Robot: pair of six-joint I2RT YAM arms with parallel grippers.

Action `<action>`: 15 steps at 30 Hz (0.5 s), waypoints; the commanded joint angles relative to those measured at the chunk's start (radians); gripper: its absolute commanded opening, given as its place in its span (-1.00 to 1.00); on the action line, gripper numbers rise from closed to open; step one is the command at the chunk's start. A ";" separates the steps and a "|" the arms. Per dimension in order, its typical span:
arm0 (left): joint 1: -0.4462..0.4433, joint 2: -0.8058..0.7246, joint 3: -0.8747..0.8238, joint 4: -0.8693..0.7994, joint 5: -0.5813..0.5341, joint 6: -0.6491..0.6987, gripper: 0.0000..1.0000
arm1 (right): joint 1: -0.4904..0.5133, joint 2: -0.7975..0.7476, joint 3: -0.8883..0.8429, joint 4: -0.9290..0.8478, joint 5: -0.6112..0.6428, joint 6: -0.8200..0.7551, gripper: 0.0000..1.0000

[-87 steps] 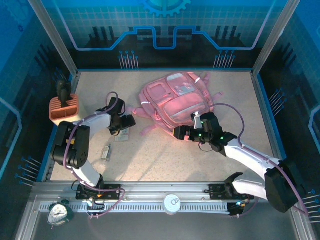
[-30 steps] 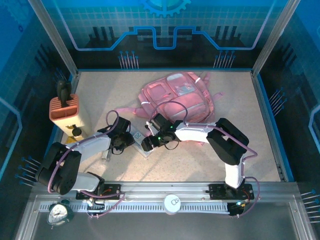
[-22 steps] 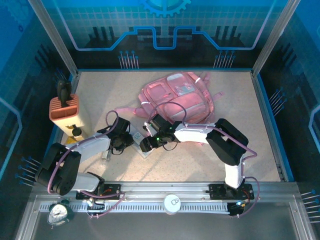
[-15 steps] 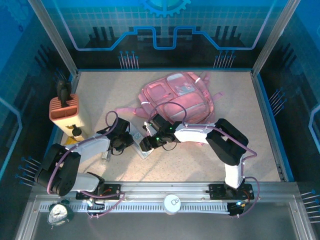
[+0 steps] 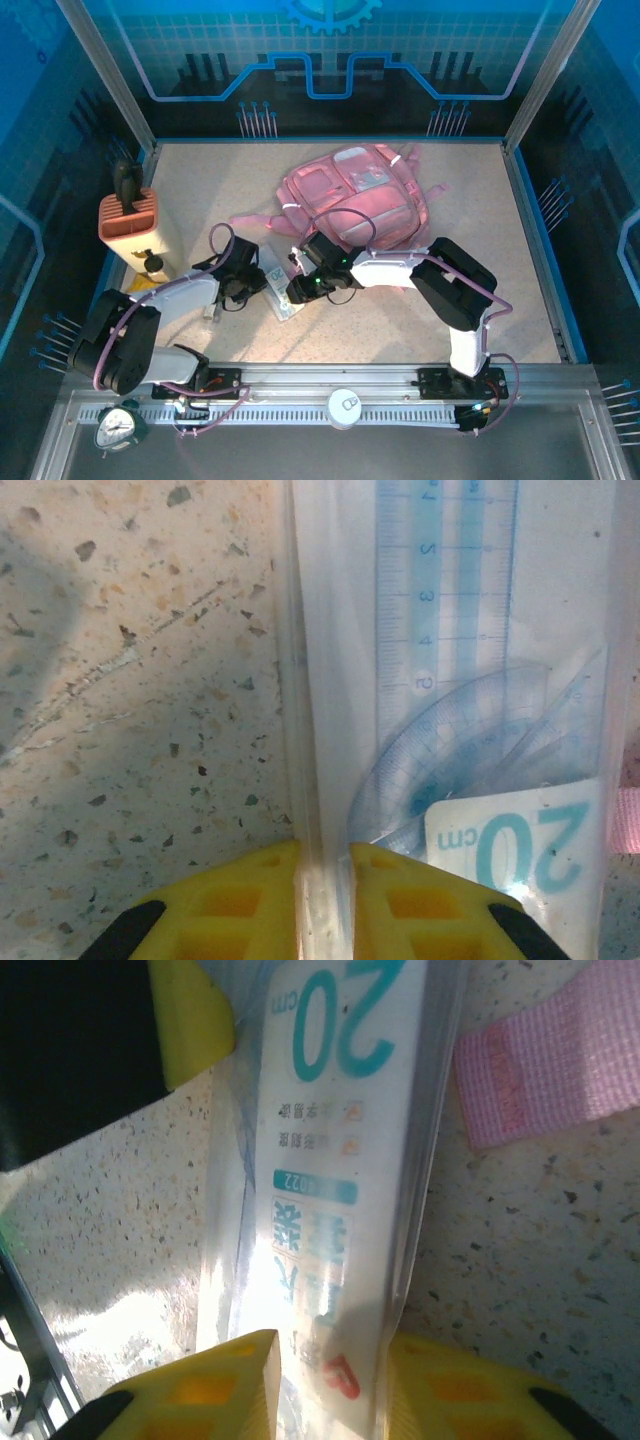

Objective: Pack the student bag

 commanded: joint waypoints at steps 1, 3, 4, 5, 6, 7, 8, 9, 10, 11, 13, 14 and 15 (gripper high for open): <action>-0.012 0.038 -0.041 0.071 0.106 -0.034 -0.64 | -0.006 -0.017 -0.013 0.055 -0.040 0.004 -0.49; -0.015 0.026 -0.044 0.081 0.123 -0.041 -0.63 | -0.007 -0.027 -0.022 0.064 -0.035 0.008 -0.59; -0.016 0.018 -0.044 0.081 0.127 -0.042 -0.63 | -0.008 -0.032 -0.024 0.068 -0.037 0.012 -0.62; -0.017 0.008 -0.044 0.077 0.123 -0.041 -0.62 | -0.009 -0.038 -0.029 0.073 -0.039 0.014 -0.67; -0.018 -0.002 -0.042 0.067 0.113 -0.040 -0.59 | -0.009 -0.043 -0.032 0.079 -0.043 0.015 -0.72; -0.016 -0.010 -0.039 0.057 0.104 -0.038 -0.58 | -0.008 -0.048 -0.035 0.081 -0.043 0.016 -0.75; -0.017 -0.017 -0.033 0.044 0.095 -0.034 -0.57 | -0.011 -0.053 -0.039 0.081 -0.043 0.017 -0.78; -0.016 -0.024 -0.028 0.034 0.089 -0.030 -0.55 | -0.010 -0.060 -0.043 0.080 -0.043 0.017 -0.82; -0.017 -0.029 -0.024 0.028 0.087 -0.030 -0.55 | -0.012 -0.066 -0.046 0.080 -0.043 0.017 -0.84; -0.017 -0.035 -0.019 0.019 0.086 -0.025 -0.55 | -0.013 -0.073 -0.051 0.082 -0.043 0.019 -0.86; -0.017 -0.052 -0.005 -0.008 0.073 -0.016 -0.54 | -0.019 -0.091 -0.063 0.083 -0.044 0.022 -0.91; -0.017 -0.064 0.004 -0.026 0.064 -0.009 -0.54 | -0.023 -0.104 -0.069 0.083 -0.045 0.025 -0.93; -0.016 -0.078 0.013 -0.047 0.049 -0.003 -0.52 | -0.027 -0.118 -0.074 0.083 -0.048 0.027 -0.96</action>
